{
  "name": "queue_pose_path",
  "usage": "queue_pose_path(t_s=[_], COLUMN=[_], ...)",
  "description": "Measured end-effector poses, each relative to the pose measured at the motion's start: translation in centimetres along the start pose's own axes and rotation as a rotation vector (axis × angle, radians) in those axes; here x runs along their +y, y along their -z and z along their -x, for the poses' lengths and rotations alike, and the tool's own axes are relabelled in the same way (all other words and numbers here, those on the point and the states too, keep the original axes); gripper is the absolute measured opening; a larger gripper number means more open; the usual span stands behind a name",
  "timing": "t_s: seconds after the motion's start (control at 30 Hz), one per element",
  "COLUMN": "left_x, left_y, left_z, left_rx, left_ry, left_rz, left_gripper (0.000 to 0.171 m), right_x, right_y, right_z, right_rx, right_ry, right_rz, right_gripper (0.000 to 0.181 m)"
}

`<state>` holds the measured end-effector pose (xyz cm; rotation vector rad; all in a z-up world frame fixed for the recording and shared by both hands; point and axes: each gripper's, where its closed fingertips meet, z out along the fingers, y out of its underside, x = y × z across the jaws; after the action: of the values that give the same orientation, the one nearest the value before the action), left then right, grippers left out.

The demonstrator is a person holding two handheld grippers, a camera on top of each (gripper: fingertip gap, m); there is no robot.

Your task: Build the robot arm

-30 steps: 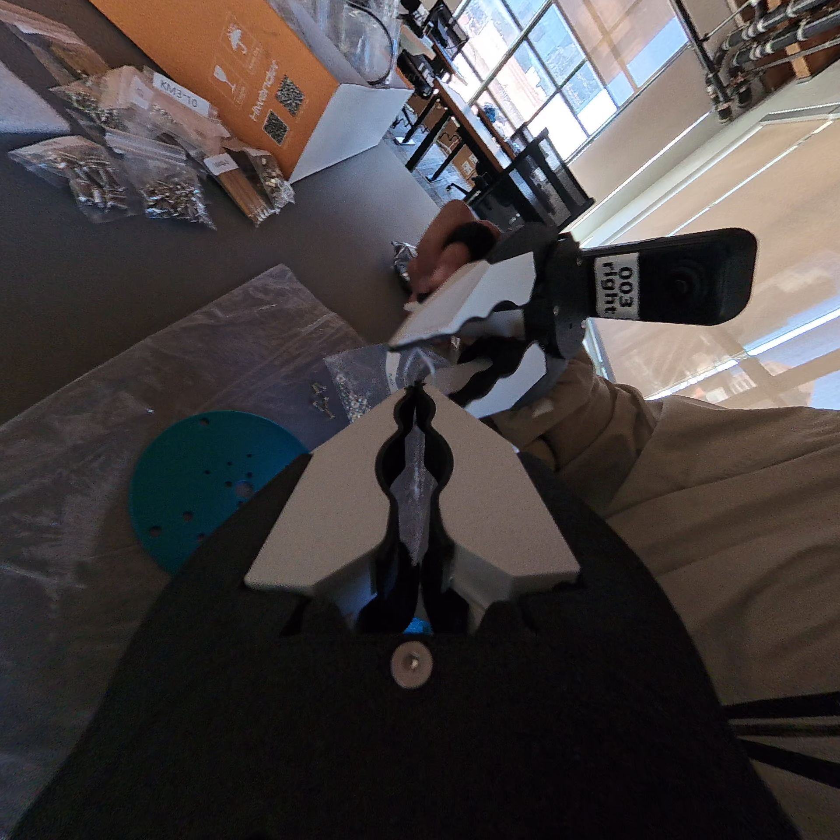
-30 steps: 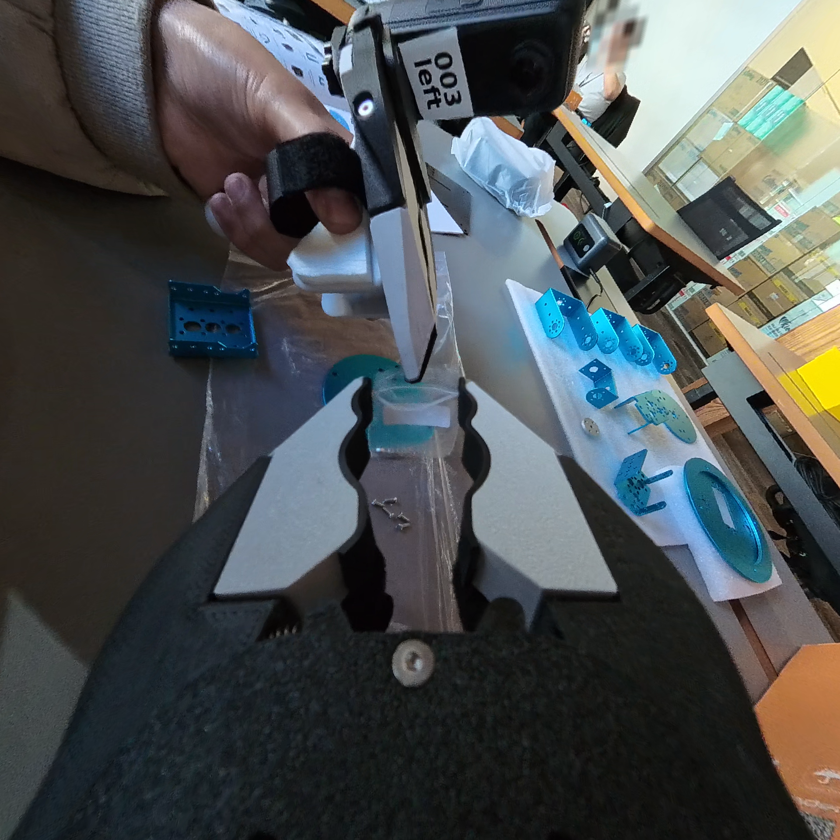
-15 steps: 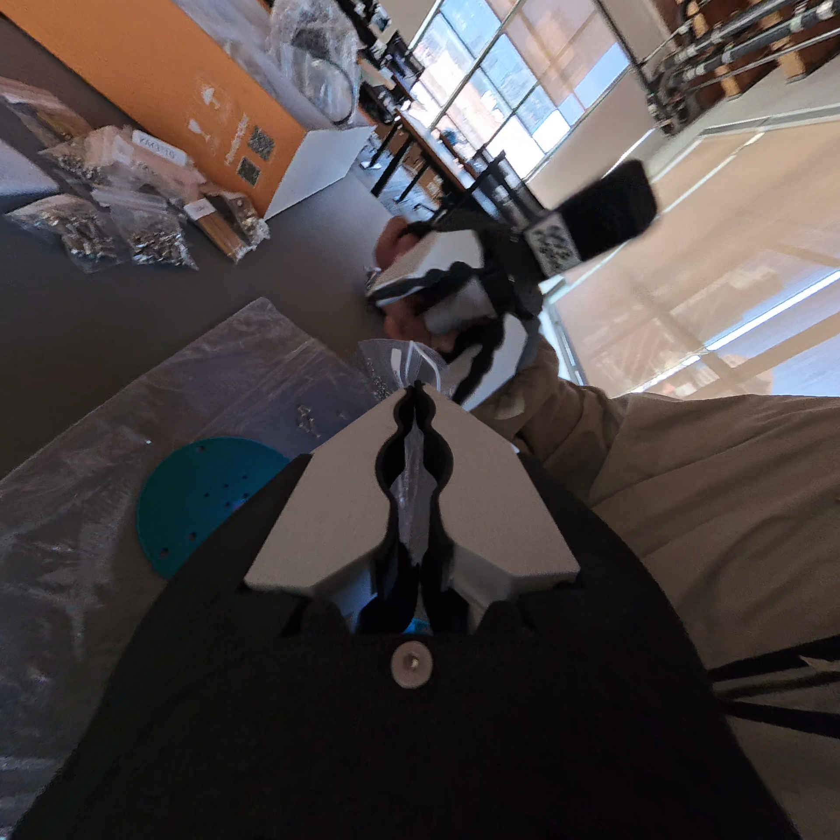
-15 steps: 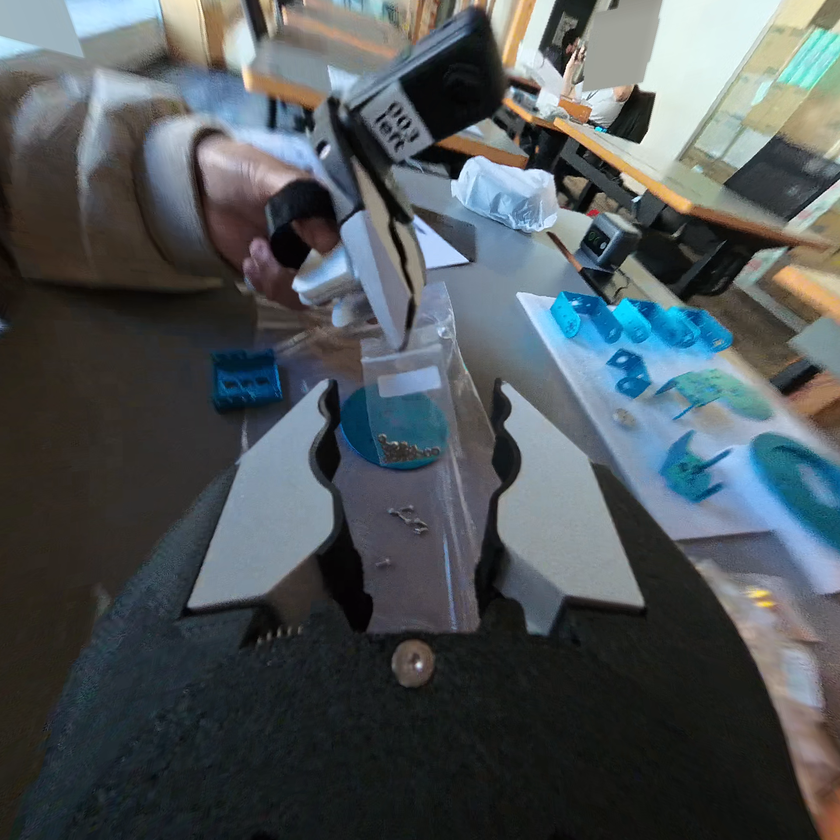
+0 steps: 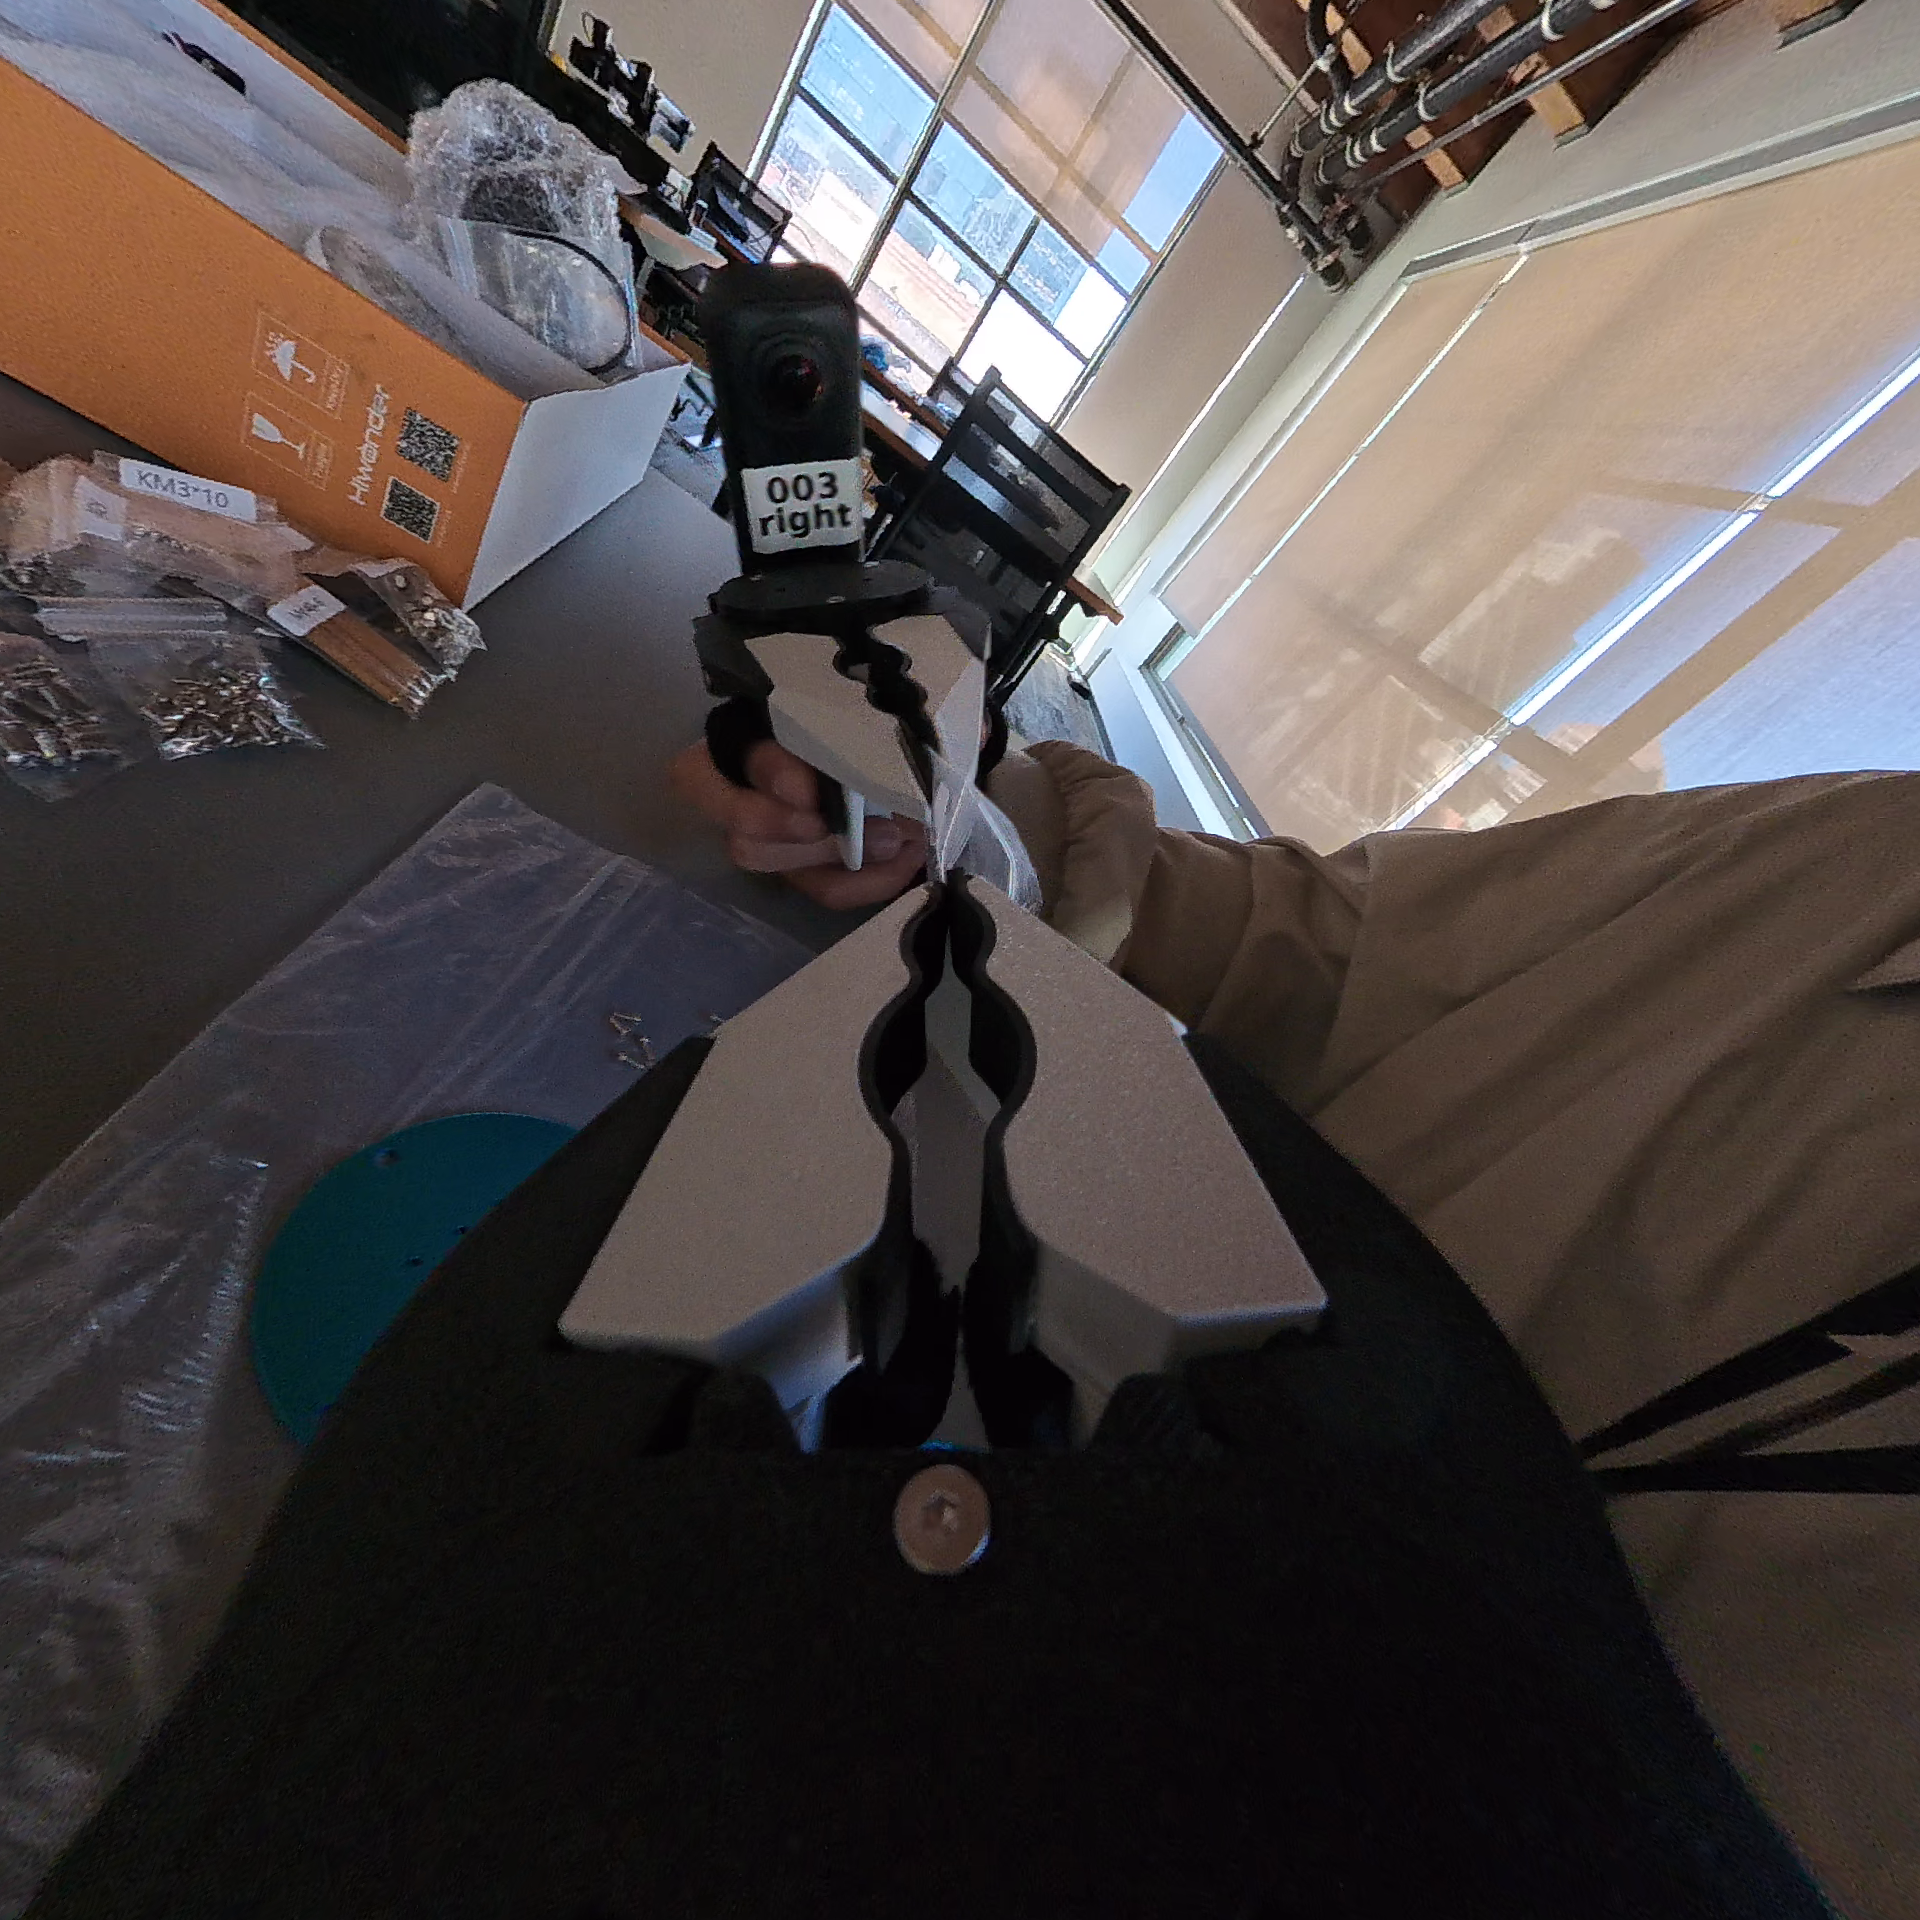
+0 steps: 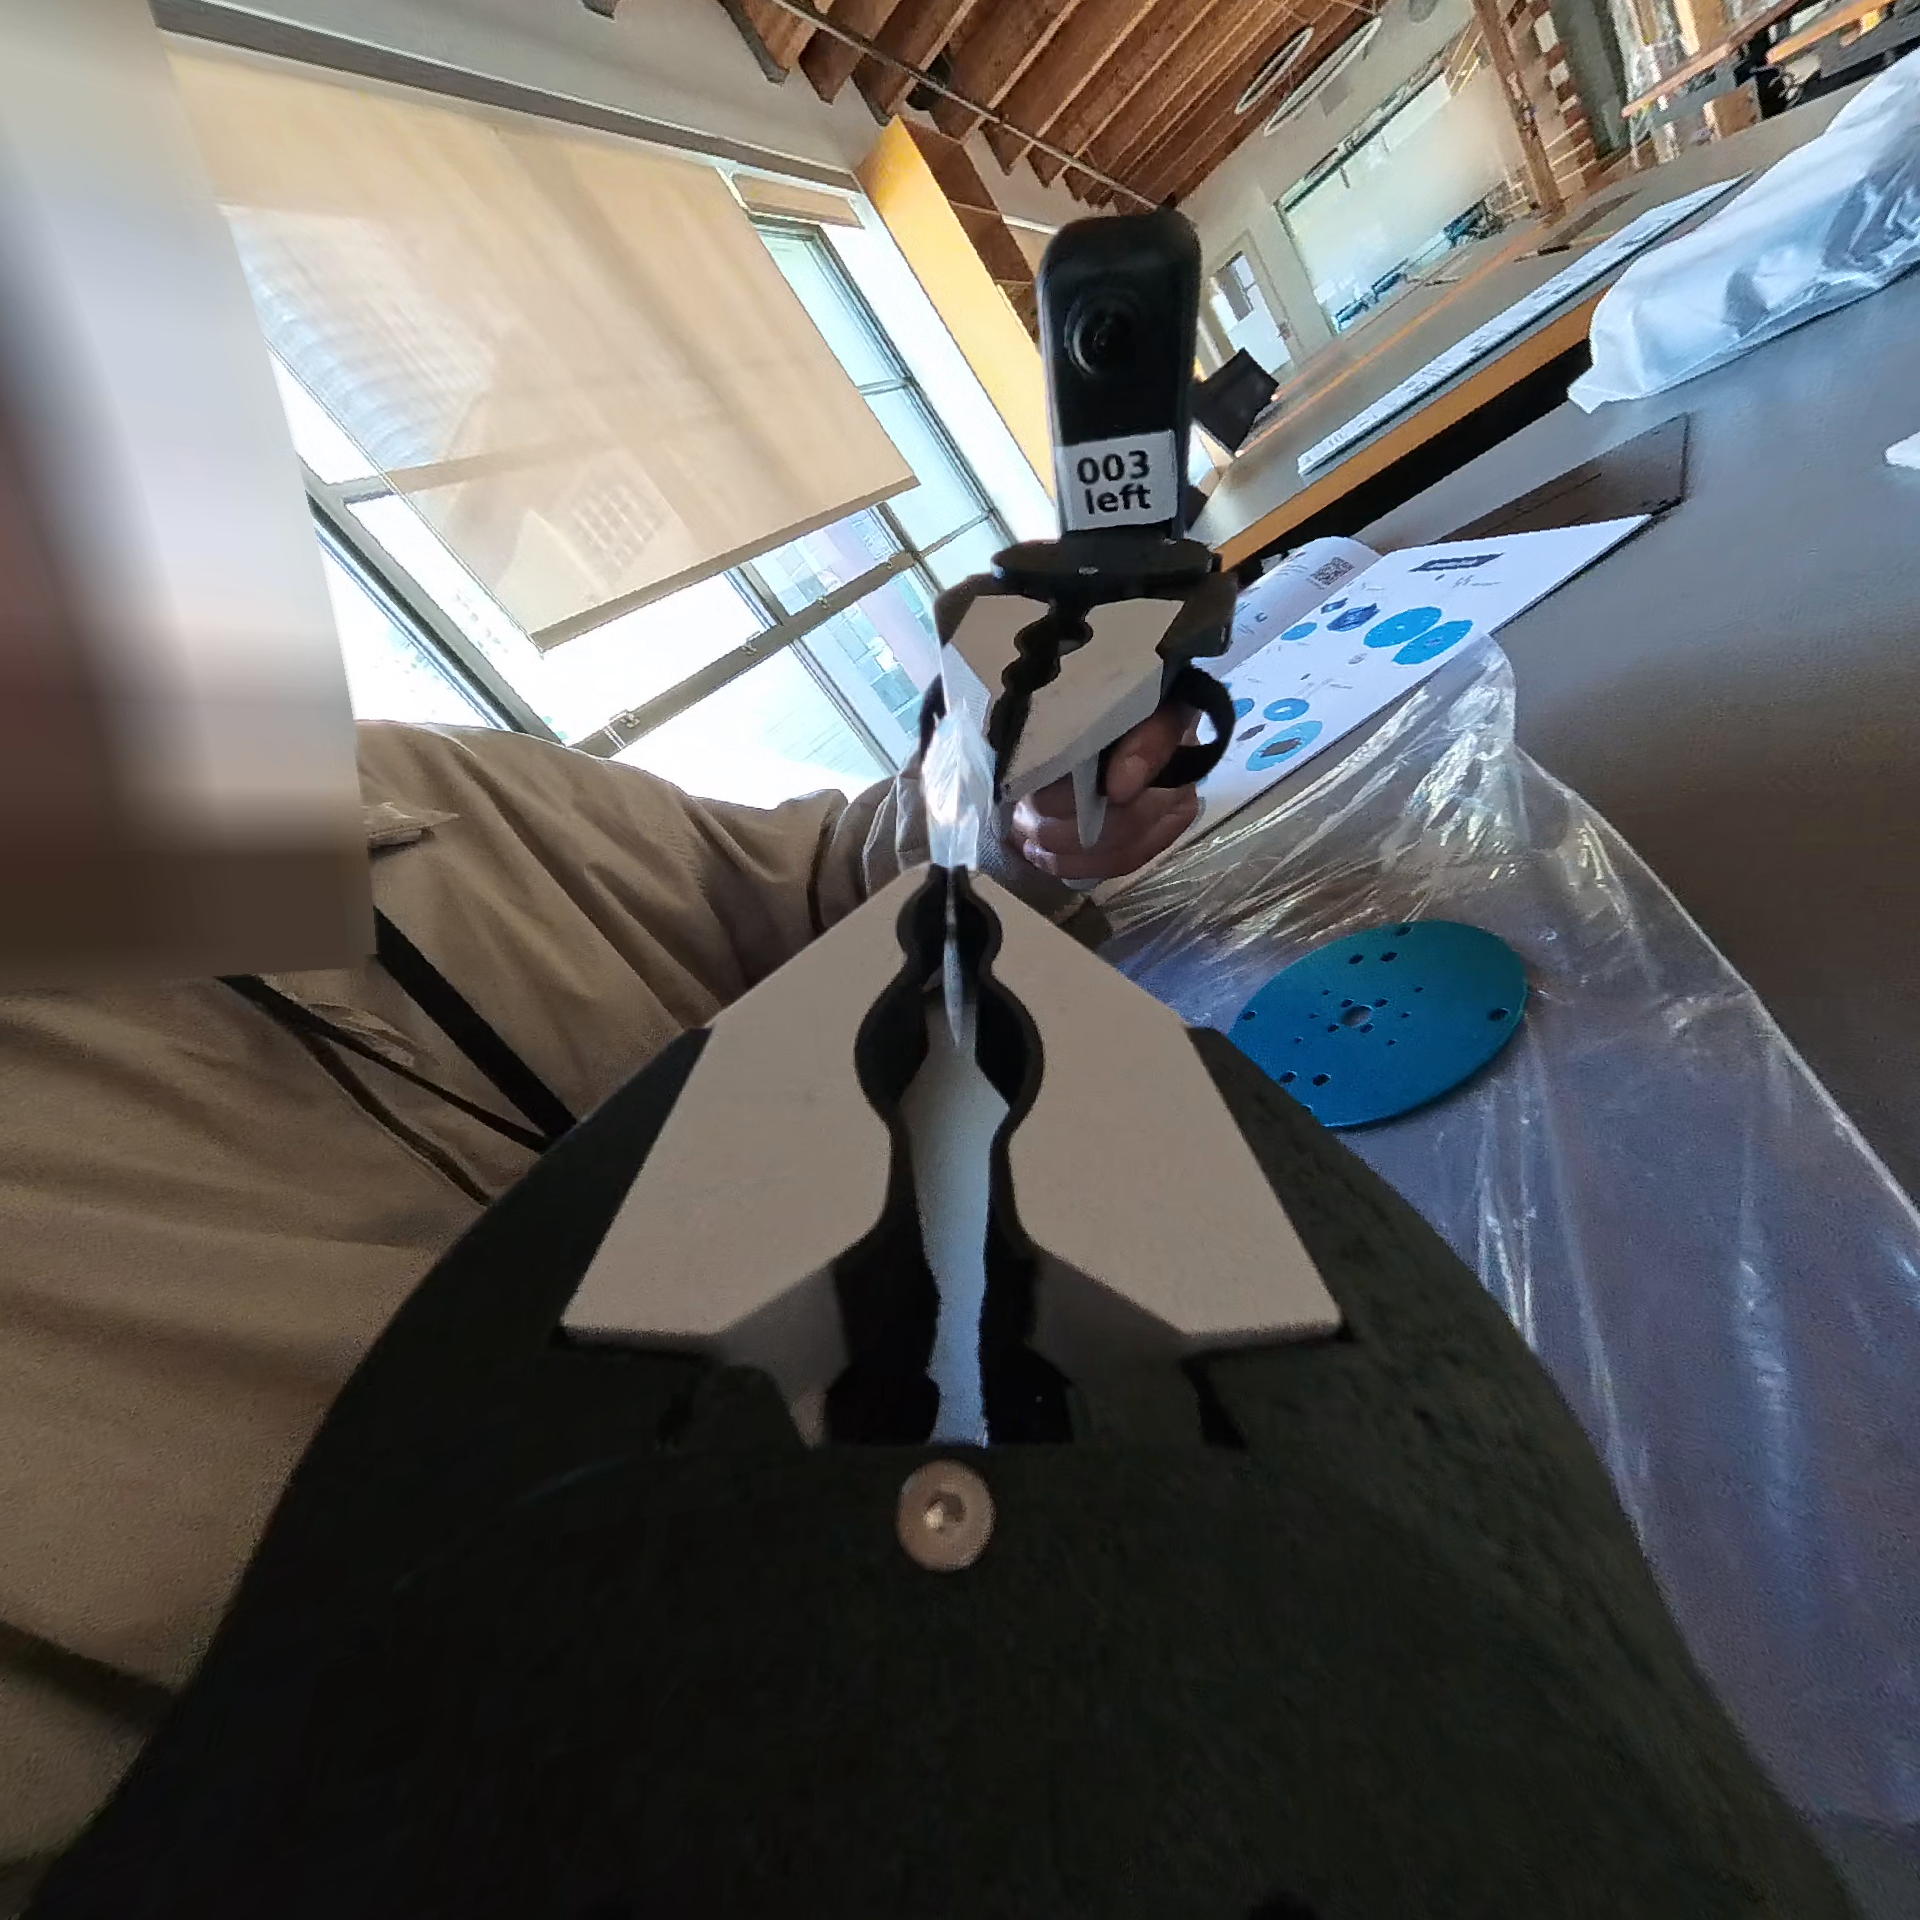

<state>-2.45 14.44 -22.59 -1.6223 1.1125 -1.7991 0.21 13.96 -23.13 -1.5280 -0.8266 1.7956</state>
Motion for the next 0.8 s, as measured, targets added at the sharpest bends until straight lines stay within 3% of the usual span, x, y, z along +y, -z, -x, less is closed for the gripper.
queue_pose_path(t_s=[0.13, 0.3, 0.8], left_x=[0.9, 2.9, 4.4], left_y=[-0.3, -1.7, -3.2], left_z=[1.4, 3.7, 7.7], left_rx=[-0.066, -0.204, -0.379], left_ry=[-0.035, -0.152, -0.245], left_rz=[0.05, 0.199, 0.379], left_gripper=[0.0, 0.0, 0.01], right_x=[-0.1, 1.4, 2.1], right_y=[0.6, 1.8, 5.1], right_z=[-1.1, -2.3, -4.1], right_rx=[0.11, 0.327, 0.451], right_ry=[0.02, 0.114, 0.082], right_rz=[0.043, 0.24, 0.3], right_gripper=[0.0, 0.0, 0.0])
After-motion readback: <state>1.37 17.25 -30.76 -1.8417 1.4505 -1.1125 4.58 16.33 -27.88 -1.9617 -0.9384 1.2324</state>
